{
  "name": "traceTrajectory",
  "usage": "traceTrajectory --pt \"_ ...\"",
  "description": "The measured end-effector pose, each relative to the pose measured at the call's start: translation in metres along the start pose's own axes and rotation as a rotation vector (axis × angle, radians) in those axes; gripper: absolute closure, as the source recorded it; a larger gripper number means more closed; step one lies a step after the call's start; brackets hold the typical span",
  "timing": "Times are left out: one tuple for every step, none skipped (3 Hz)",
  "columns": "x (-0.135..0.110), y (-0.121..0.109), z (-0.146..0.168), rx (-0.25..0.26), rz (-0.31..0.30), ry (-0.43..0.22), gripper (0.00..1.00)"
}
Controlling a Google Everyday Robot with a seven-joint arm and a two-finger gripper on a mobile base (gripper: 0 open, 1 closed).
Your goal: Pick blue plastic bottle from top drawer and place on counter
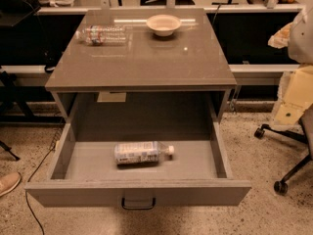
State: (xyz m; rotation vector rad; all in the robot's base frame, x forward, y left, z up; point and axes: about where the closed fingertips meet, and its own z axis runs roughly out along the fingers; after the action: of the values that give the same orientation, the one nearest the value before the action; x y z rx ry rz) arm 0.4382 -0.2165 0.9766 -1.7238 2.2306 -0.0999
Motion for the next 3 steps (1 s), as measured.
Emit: traceTrajectory --pt "0.000 0.000 0.000 0.000 0.000 0.000 0.00" --pt "-0.006 0.001 0.042 -0.058 0.021 -0.049 0.00" --pt "-0.022 0.007 0.115 -0.165 0.048 -0.149 0.00"
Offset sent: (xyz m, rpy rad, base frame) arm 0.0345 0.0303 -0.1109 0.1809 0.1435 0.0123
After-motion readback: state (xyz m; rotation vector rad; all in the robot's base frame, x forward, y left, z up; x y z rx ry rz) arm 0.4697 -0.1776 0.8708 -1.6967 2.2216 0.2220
